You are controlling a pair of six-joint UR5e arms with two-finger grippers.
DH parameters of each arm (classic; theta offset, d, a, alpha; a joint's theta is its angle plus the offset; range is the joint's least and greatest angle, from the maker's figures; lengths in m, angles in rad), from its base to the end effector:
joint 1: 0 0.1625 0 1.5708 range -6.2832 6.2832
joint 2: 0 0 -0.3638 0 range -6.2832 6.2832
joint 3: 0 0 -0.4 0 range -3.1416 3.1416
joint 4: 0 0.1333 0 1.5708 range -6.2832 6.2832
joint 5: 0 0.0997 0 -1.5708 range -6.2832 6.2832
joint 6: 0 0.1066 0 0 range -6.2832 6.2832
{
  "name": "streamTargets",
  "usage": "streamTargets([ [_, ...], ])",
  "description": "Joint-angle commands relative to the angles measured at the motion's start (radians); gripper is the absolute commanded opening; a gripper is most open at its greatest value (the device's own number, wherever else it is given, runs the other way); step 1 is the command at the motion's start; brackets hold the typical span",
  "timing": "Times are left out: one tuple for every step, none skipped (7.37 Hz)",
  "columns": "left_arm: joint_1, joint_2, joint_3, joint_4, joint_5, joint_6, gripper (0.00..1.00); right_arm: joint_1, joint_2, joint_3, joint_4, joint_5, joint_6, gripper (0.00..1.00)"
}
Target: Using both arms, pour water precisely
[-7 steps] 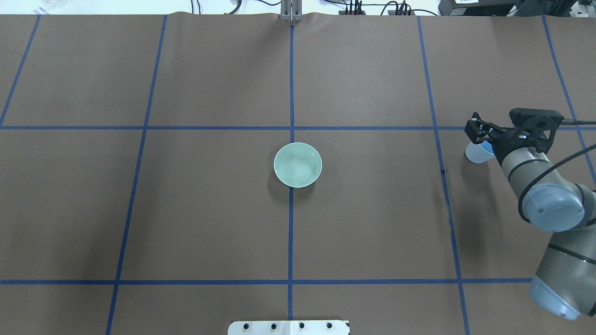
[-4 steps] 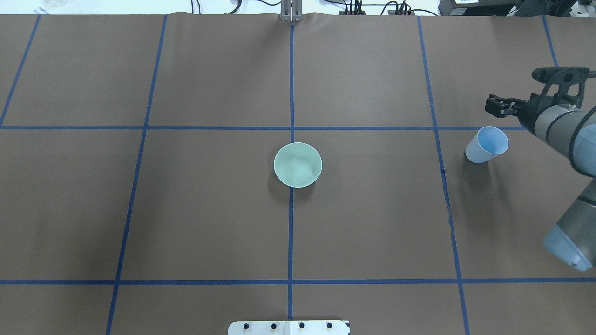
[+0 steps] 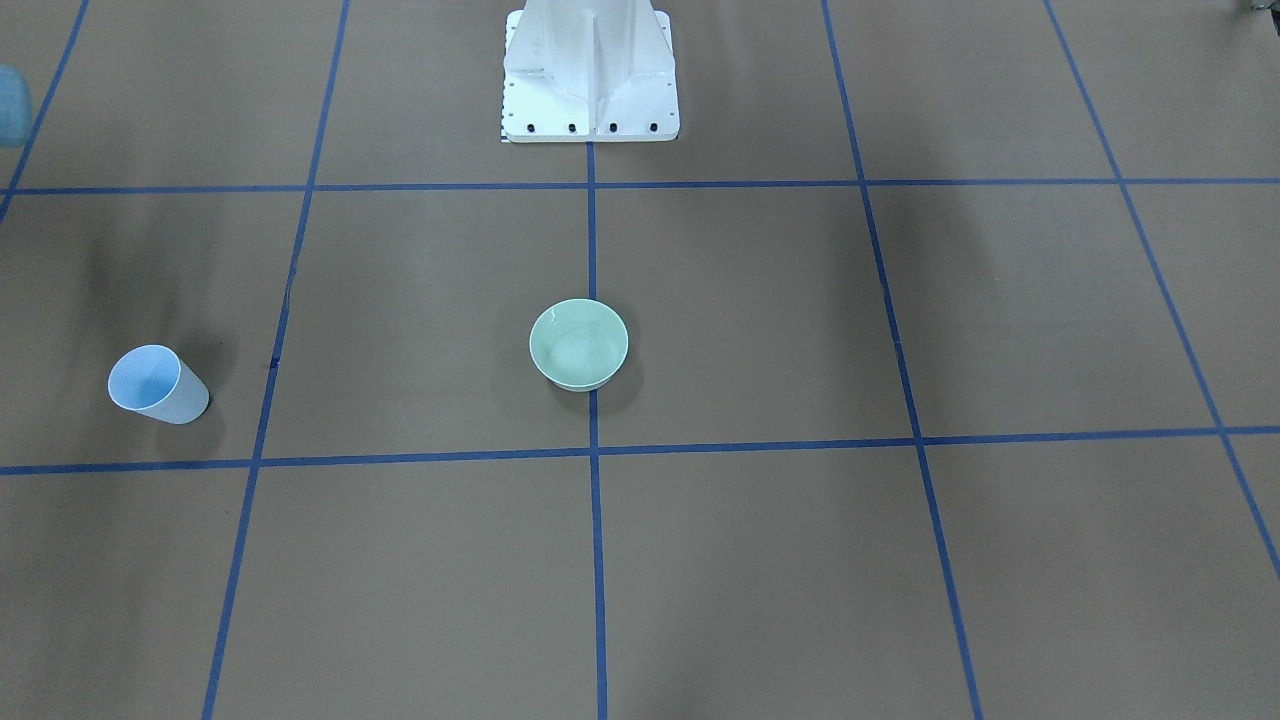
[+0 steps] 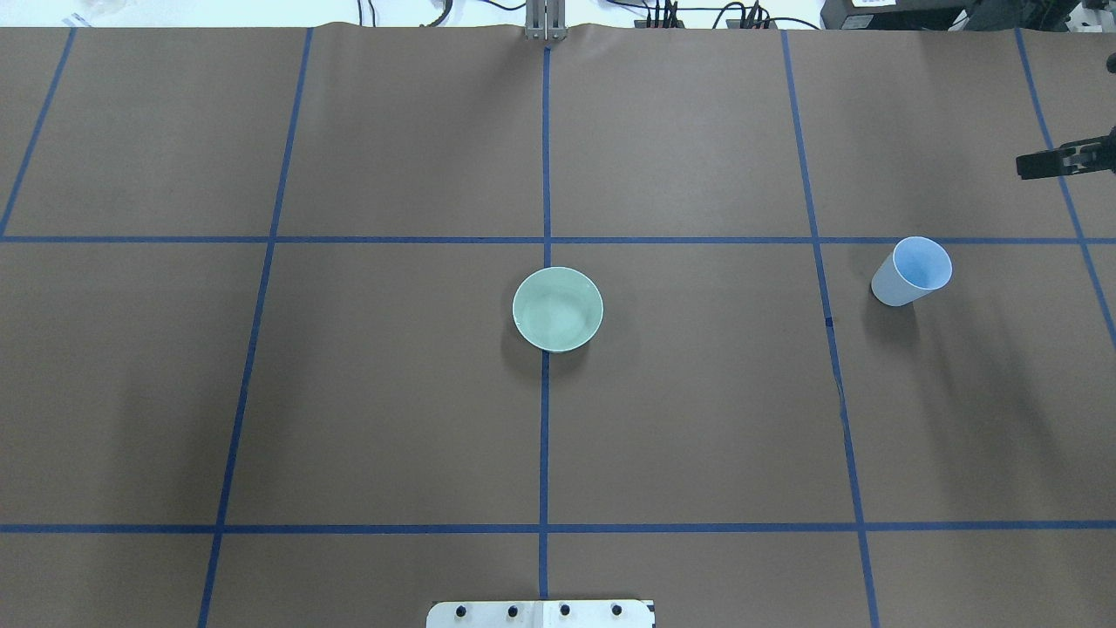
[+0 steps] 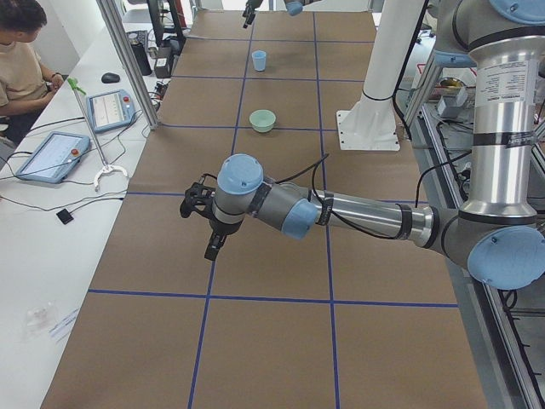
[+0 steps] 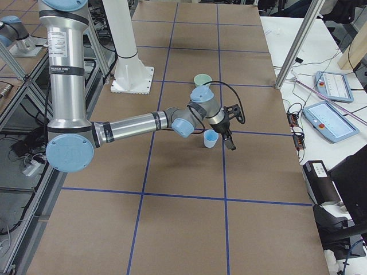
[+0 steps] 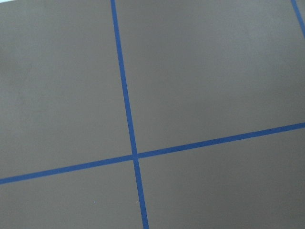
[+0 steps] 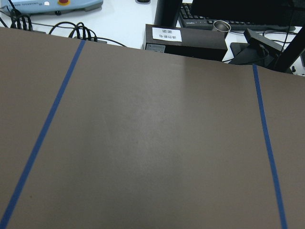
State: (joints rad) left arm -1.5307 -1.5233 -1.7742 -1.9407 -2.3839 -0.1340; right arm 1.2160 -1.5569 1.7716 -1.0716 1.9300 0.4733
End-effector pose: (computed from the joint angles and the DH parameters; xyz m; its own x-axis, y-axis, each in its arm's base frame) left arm -0.0357 -0.5027 0.4771 0.6707 0.2729 -0.6897 0.0554 0.9088 0.4135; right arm -0.0965 -0.5364 0.4512 0.8299 -0.1585 0.5349 -0.1300 0.8775 0.4617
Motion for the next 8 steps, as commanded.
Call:
streamTargets([
  [0.119,-0.033,-0.01,-0.041,-0.023,-0.097,1.0,0.156,0.062,-0.039,-0.26,0.18,-0.358,1.0],
  [0.176,-0.091,-0.005,-0.034,-0.021,-0.174,1.0,0.215,0.093,-0.079,-0.348,0.216,-0.472,1.0],
  [0.232,-0.145,-0.005,-0.032,-0.015,-0.27,1.0,0.249,0.101,-0.134,-0.391,0.252,-0.583,1.0],
  [0.28,-0.19,-0.005,-0.034,-0.014,-0.4,1.0,0.269,0.1,-0.193,-0.416,0.285,-0.658,1.0],
  [0.352,-0.237,-0.002,-0.031,-0.008,-0.491,1.0,0.286,0.089,-0.236,-0.435,0.332,-0.68,1.0],
  [0.427,-0.291,0.004,-0.027,0.003,-0.595,1.0,0.298,0.084,-0.273,-0.432,0.387,-0.682,1.0],
  [0.505,-0.34,0.002,-0.026,0.109,-0.722,1.0,0.3,0.054,-0.282,-0.421,0.385,-0.679,1.0],
  [0.615,-0.392,0.009,0.003,0.179,-0.83,1.0,0.3,0.043,-0.282,-0.419,0.38,-0.683,1.0],
])
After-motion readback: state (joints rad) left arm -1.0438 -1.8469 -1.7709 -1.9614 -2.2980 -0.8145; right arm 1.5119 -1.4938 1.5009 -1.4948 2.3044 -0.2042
